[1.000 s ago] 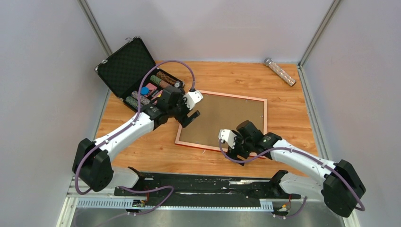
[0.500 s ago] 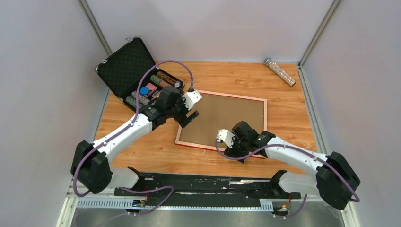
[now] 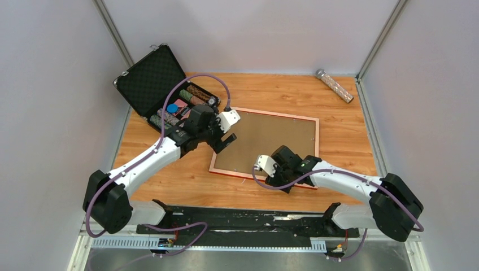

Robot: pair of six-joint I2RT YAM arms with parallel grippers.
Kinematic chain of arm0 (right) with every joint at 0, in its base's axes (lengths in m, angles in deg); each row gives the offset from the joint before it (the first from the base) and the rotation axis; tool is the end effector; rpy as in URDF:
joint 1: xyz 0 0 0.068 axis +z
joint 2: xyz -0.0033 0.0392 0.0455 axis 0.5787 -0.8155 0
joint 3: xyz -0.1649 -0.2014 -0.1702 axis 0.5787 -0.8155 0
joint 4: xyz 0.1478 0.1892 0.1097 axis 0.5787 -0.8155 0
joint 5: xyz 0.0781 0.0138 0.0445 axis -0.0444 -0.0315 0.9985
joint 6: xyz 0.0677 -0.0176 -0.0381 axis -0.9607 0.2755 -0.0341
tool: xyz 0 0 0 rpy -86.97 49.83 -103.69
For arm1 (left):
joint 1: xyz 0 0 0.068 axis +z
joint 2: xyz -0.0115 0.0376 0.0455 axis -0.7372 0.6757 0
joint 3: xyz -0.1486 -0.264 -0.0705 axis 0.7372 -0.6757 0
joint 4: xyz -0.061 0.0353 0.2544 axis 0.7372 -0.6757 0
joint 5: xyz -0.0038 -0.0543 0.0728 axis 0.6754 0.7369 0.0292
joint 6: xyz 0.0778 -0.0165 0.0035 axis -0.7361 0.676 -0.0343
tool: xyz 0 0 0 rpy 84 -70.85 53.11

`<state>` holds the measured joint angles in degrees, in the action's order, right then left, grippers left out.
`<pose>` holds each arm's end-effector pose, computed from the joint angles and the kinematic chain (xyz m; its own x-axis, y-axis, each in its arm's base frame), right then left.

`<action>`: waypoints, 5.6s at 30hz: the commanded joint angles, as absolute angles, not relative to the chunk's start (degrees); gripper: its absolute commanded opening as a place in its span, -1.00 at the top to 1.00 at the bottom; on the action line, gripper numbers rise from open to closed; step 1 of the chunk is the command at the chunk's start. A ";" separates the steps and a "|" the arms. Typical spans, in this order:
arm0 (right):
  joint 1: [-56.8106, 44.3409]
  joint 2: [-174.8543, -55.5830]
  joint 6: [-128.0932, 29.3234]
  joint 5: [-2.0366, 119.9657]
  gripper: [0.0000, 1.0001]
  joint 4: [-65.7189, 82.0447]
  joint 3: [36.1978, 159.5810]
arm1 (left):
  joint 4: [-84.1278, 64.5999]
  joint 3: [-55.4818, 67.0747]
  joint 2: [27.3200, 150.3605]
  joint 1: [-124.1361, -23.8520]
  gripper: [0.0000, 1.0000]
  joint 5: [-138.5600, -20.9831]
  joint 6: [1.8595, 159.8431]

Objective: Put the photo into the frame

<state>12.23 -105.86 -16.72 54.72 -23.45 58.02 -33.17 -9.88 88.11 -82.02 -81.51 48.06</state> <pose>0.1411 0.1604 0.1724 -0.2356 -0.9032 -0.3587 -0.9496 0.2924 -0.1127 0.2456 -0.1785 0.2953 -0.2585 0.6142 -0.7456 0.7819 0.5863 0.2119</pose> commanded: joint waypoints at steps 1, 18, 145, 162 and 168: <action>12.87 -106.04 -17.96 52.74 0.03 -22.50 60.55 | -32.89 -10.13 86.43 -82.19 -0.93 -81.52 46.23; 13.38 -105.47 -18.05 52.91 0.11 -22.76 59.74 | -31.24 -11.08 86.15 -82.18 -1.00 -83.36 47.90; -8.34 -95.01 -19.43 68.72 -0.42 -44.29 94.41 | -40.28 3.08 94.43 -106.39 1.00 -100.14 22.73; -8.73 -88.02 -15.27 63.53 -0.61 -43.76 93.45 | -43.02 9.27 94.57 -106.30 1.00 -101.30 21.24; -8.71 -86.58 -12.83 65.82 -0.60 -46.04 94.47 | -46.39 13.49 95.56 -105.65 1.00 -100.78 20.56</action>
<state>-8.55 -87.98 -15.17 64.60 -45.76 93.02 -46.87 7.80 96.04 -106.28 -100.37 20.30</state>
